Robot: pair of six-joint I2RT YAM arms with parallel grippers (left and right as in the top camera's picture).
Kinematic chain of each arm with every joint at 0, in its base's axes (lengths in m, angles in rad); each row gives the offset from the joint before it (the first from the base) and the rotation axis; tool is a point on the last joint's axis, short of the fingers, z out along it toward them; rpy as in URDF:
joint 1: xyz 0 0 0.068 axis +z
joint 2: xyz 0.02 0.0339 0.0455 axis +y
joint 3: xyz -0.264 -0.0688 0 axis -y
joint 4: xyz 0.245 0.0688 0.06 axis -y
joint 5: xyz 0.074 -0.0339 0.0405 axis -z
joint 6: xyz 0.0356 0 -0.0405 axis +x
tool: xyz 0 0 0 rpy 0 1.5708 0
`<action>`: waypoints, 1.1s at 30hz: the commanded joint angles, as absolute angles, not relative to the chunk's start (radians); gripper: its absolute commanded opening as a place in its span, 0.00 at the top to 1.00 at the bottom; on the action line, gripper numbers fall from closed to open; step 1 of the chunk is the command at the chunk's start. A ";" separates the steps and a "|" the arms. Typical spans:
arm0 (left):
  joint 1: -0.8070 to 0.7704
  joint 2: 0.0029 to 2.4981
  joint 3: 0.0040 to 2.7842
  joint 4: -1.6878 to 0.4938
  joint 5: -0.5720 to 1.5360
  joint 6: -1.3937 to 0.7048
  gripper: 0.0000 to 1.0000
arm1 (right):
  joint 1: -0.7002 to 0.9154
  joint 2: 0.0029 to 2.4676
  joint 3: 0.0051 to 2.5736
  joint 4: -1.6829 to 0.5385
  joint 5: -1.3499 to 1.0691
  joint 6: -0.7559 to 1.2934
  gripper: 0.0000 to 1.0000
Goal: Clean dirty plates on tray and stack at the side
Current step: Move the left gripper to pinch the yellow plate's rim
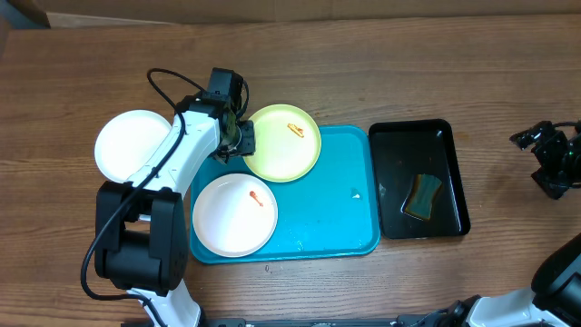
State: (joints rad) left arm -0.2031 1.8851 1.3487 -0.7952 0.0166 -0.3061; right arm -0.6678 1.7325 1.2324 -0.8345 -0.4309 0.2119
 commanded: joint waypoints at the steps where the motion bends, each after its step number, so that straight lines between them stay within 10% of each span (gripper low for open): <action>1: -0.212 1.880 1.343 -0.792 0.000 -0.322 0.64 | -0.669 1.728 1.259 -0.831 -0.439 0.209 0.00; 33: -0.223 1.894 1.221 -0.611 0.079 -0.306 0.84 | -0.669 1.728 1.259 -0.775 -0.461 0.228 0.00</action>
State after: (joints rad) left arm -0.2100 1.8851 1.2320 -0.6262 0.0273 -0.3157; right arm -0.6678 1.7325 1.2324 -0.8066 -0.4343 0.2138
